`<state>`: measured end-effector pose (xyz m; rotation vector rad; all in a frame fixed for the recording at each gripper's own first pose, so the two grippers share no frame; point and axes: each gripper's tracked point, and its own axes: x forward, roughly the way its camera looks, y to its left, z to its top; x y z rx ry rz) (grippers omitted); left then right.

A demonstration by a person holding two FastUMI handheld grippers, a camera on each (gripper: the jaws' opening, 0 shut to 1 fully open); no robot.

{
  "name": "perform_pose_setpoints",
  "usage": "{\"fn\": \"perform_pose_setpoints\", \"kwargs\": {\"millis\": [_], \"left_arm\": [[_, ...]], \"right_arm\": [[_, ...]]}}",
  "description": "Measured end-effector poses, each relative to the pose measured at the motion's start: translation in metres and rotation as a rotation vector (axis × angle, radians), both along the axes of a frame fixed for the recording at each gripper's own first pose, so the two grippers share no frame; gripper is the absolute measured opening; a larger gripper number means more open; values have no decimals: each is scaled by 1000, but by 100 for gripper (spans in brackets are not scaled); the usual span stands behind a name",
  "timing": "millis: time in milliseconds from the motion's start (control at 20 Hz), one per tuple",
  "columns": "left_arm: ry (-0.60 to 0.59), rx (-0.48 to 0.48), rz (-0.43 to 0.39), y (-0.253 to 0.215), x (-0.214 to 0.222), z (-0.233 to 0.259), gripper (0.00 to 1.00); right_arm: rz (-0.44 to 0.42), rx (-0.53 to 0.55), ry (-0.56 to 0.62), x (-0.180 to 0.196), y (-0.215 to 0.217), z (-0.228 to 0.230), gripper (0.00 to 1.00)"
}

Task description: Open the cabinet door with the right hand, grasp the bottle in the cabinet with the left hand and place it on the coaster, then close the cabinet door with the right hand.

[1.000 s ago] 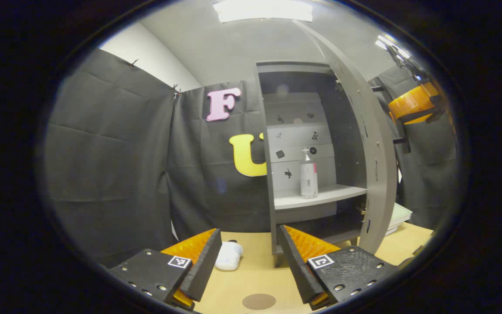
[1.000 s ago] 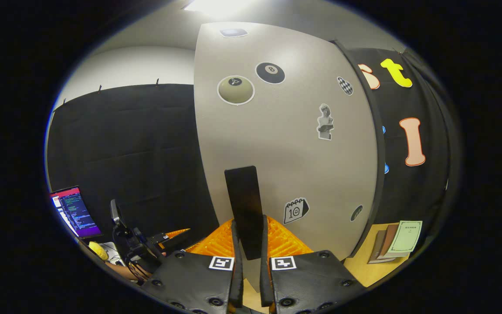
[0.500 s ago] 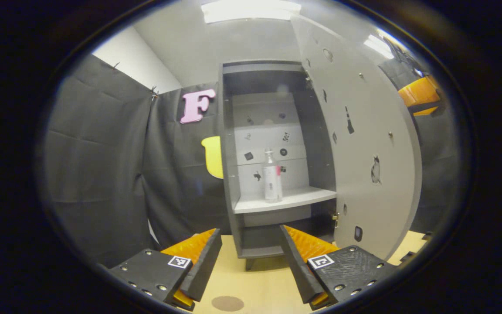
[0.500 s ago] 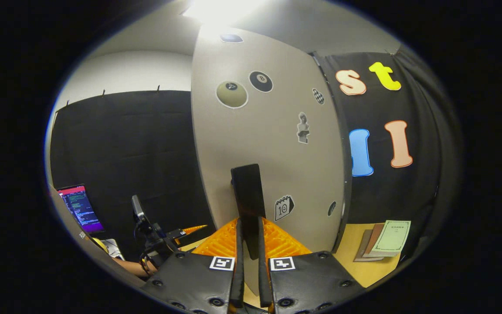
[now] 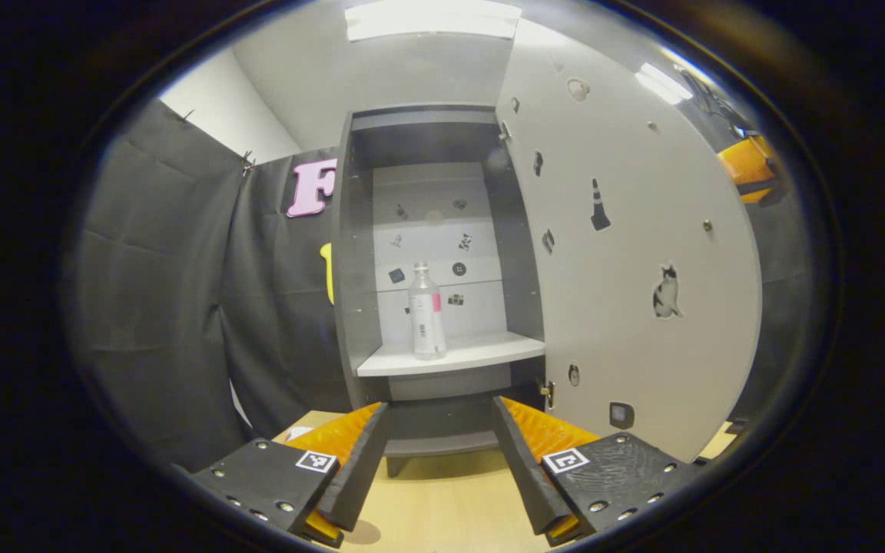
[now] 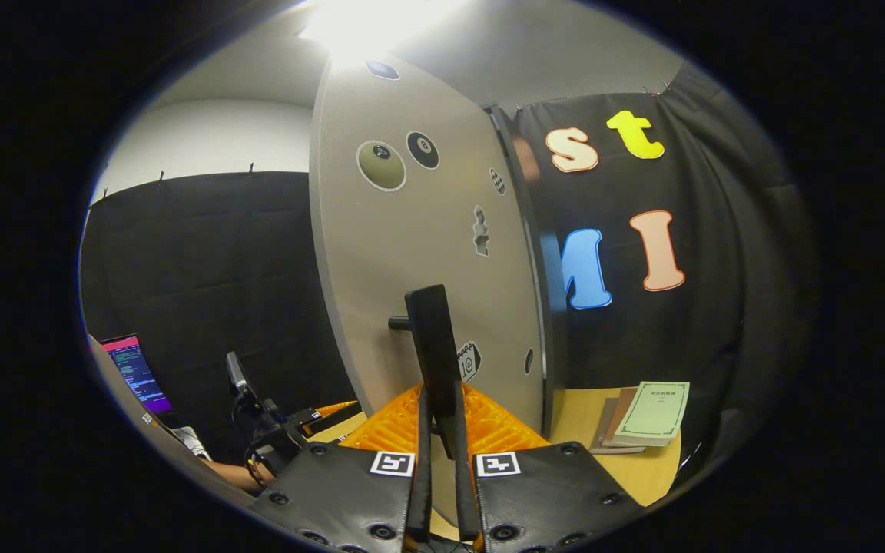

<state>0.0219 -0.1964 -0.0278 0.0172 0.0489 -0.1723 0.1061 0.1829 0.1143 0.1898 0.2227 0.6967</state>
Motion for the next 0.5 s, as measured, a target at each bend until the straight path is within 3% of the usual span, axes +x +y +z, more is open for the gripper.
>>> {"fn": "perform_pose_setpoints", "kwargs": {"millis": [150, 300, 500], "left_arm": [[13, -12, 10, -9, 1, -5, 84], [16, -1, 30, -14, 1, -6, 80], [17, 1, 70, -14, -4, -1, 80]], "right_arm": [[-42, -16, -8, 7, -17, -1, 15], [27, -32, -46, 4, -6, 3, 15], [43, -102, -115, 12, -21, -2, 12]]}}
